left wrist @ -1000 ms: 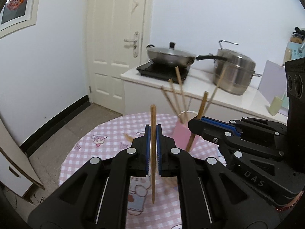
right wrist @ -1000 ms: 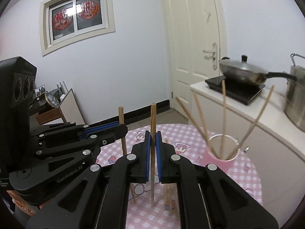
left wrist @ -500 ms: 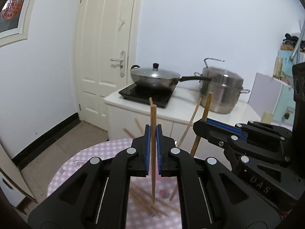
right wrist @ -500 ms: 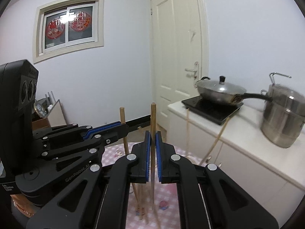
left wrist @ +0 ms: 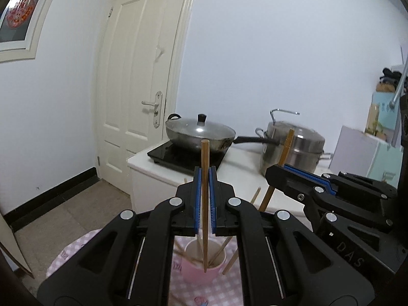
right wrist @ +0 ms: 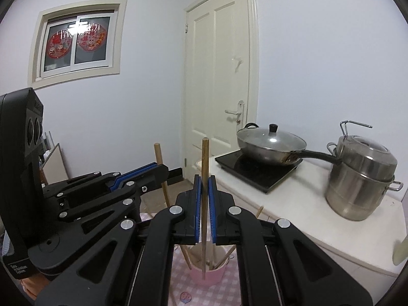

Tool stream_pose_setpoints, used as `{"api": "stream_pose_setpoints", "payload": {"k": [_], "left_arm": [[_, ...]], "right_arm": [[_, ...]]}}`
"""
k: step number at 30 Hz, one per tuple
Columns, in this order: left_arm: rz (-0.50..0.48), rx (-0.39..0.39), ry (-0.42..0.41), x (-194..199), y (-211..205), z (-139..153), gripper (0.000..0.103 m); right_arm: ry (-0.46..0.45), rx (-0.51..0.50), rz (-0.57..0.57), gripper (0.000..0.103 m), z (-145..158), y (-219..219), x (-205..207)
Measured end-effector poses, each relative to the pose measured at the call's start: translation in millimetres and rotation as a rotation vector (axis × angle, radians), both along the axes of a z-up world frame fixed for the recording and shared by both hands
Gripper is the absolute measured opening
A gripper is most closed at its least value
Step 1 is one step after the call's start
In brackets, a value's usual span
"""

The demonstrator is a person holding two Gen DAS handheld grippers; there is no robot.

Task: Organize utensils
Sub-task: 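Lower the chopsticks into the pink cup and open both tools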

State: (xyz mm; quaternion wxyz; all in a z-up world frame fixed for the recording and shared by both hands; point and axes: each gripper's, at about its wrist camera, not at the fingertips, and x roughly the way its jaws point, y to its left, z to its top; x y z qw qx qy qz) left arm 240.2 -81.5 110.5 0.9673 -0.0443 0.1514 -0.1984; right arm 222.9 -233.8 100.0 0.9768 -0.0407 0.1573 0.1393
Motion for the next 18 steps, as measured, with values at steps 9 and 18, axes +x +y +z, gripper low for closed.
{"api": "stream_pose_setpoints", "payload": {"k": [9,18], "left_arm": [[0.012,-0.018,0.0,22.7,-10.9,-10.0,0.006],[0.018,0.01,0.026,33.7,-17.0,-33.8,0.006]], "right_arm": [[-0.01,0.008,-0.02,0.004,-3.5,-6.7,18.2],[0.02,0.012,-0.032,0.004,-19.7,-10.9,31.5]]}}
